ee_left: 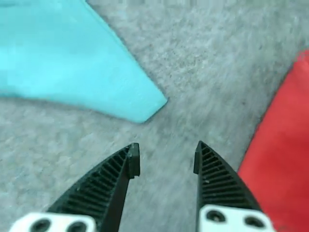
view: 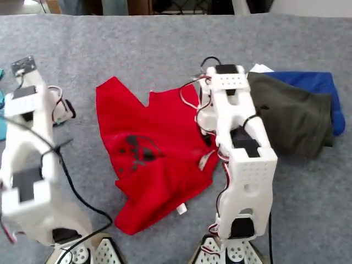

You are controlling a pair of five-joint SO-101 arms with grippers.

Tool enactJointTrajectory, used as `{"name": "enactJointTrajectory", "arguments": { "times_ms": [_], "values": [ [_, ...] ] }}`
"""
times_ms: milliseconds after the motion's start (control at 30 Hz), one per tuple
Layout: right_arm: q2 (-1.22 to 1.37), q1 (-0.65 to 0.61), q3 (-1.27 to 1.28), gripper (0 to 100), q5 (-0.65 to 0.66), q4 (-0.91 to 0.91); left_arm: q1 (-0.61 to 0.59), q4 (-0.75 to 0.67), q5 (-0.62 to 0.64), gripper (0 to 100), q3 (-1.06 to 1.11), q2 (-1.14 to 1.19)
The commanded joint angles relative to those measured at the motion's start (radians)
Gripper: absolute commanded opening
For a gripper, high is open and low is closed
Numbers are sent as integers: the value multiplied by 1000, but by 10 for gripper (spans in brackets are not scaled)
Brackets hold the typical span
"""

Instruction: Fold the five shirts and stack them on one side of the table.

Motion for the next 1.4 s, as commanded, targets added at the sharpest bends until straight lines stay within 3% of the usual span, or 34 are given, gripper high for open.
{"name": "enactJointTrajectory", "arguments": {
  "times_ms": [0, 167, 367, 500, 600, 900, 1200, 1367],
  "values": [
    [-70, 8, -122, 398, 43, 46, 35, 12, 43, 198, -173, 190],
    [-70, 9, -286, 287, 54, 46, 10, 132, 75, 196, -337, 302],
    [-33, -12, -516, 148, 52, 2, 13, 123, 74, 195, -358, 333],
    [108, -37, -607, 145, 37, -150, 16, 124, 74, 195, -360, 333],
    [262, -40, -687, 145, -89, -273, 16, 124, 74, 195, -361, 333],
    [587, -43, -1076, 283, -262, -235, 16, 124, 69, 196, -360, 334],
    [624, -112, -1288, 282, -262, -103, 16, 124, 69, 195, -361, 334],
    [627, -130, -1290, 242, -181, -83, 16, 124, 69, 195, -360, 334]
  ]
}}
